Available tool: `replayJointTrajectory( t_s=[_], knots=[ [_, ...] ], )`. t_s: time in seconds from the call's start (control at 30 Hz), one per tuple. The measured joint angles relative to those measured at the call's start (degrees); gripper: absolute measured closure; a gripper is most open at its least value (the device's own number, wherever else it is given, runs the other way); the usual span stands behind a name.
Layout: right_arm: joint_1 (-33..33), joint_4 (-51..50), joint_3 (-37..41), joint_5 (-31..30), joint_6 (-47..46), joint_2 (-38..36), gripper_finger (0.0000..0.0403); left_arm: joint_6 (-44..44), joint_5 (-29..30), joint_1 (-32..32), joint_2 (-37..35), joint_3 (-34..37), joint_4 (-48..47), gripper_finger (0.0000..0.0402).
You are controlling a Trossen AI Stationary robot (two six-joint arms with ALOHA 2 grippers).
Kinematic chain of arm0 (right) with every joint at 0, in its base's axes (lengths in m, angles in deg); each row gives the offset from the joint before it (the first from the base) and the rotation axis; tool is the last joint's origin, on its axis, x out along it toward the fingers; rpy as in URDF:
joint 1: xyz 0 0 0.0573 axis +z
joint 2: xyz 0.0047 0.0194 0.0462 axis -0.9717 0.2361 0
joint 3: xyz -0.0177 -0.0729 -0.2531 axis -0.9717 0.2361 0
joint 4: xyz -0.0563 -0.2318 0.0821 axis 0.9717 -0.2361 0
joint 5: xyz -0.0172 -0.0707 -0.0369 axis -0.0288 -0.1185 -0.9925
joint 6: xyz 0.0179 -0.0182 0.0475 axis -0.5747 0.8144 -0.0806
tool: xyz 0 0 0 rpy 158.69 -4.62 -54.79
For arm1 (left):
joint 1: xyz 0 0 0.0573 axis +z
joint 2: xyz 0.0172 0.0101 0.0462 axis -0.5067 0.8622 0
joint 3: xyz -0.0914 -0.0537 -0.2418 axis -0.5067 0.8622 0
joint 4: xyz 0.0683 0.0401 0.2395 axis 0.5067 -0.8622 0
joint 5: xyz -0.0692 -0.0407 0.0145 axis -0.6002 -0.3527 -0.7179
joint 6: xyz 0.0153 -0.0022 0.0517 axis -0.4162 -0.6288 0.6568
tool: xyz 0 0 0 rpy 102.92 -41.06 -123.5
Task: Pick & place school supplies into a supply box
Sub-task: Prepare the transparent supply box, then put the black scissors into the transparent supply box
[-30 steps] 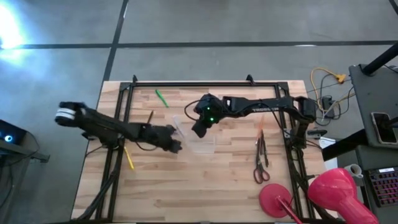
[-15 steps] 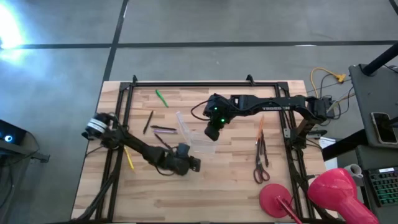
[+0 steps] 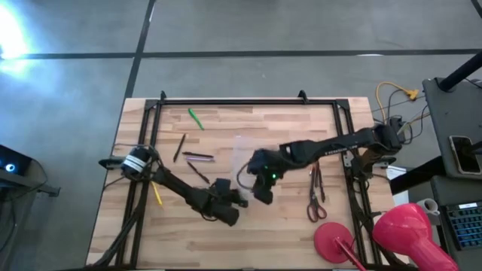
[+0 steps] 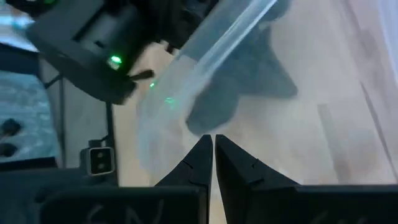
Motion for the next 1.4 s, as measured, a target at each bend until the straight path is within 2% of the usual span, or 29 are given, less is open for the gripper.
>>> replayJointTrajectory(
  t_s=[0.13,0.27,0.37,0.47,0.6,0.7,0.83,0.97,1.1,1.2,1.4],
  knots=[
    [1.8,4.1,0.1,-2.2,-1.0,0.1,0.0390,-0.1,-2.1,-4.1,-3.0,-3.2,-9.1,0.0398],
    [1.9,5.7,0.2,-6.1,-3.1,0.1,0.0390,-6.7,-2.6,-9.6,-4.9,-7.9,-23.6,0.0398],
    [1.9,3.6,0.4,-9.3,-2.8,-1.3,0.0390,-10.7,-1.8,-13.5,-6.4,-14.1,-34.7,0.0398],
    [1.9,-2.4,0.3,-11.9,-1.3,-4.4,0.0390,-10.8,-1.8,-15.3,-6.4,-19.4,-42.4,0.0398],
    [2.1,-18.6,1.5,-17.6,-0.4,-7.9,0.0390,-7.5,1.4,-14.9,-6.4,-23.8,-42.5,0.0398],
    [2.3,-27.4,4.1,-18.7,-1.9,-10.2,0.0390,-4.8,4.5,-14.7,-6.4,-25.5,-42.4,0.0398],
    [4.7,-30.2,10.2,-22.8,-9.5,-14.5,0.0390,-3.0,6.1,-14.3,-6.4,-26.2,-42.4,0.0398],
    [7.4,-32.1,17.2,-24.4,-21.7,-20.9,0.0390,-2.2,6.1,-14.0,-6.4,-26.0,-41.4,0.0398],
    [10.1,-32.4,24.3,-20.7,-31.3,-25.3,0.0389,-0.7,6.1,-13.9,-6.4,-25.9,-40.5,0.0398],
    [12.4,-31.5,27.6,-17.1,-36.3,-25.7,0.0380,0.1,6.1,-13.6,-6.4,-25.9,-40.5,0.0398],
    [18.4,-28.0,30.7,-11.1,-43.8,-22.5,0.0314,0.9,6.1,-13.1,-6.4,-25.8,-40.4,0.0398]
  ],
)
